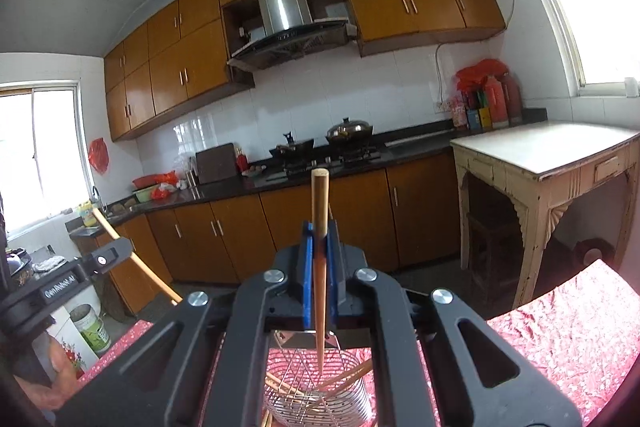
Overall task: Organize utensils
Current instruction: 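Lower both chopsticks into the wire holder and open both grippers, then move both open grippers back to the loose chopsticks on the table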
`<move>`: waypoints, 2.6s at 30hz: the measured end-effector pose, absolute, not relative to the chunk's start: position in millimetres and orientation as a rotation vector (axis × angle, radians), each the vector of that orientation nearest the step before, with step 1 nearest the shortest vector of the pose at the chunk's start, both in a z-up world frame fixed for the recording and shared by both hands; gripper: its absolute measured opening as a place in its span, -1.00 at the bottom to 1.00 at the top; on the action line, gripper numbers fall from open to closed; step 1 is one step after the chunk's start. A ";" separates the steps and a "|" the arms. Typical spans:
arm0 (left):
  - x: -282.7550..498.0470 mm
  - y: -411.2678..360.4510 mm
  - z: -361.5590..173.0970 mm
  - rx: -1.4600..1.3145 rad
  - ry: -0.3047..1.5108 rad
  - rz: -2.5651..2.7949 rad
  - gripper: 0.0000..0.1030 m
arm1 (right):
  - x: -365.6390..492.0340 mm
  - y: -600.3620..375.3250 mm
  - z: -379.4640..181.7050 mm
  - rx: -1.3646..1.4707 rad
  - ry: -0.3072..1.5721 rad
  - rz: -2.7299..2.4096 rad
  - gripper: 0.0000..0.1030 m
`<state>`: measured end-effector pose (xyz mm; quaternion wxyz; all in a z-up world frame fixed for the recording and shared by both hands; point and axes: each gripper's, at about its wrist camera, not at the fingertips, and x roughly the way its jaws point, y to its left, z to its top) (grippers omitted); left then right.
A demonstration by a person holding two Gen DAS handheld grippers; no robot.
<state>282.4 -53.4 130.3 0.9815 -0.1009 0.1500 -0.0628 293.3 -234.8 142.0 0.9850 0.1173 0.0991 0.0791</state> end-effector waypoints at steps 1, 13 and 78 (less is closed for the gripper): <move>287.3 -54.1 123.2 -0.202 0.320 -0.127 -0.88 | 297.7 -233.5 137.8 0.234 0.210 0.160 -0.85; 304.8 -51.3 93.2 -0.191 0.415 -0.154 -0.88 | 339.0 -228.1 96.3 0.277 0.354 0.194 -0.85; 210.4 -38.3 -97.3 0.030 0.820 -0.133 0.17 | 263.9 -228.3 -127.1 0.146 0.874 -0.044 -0.84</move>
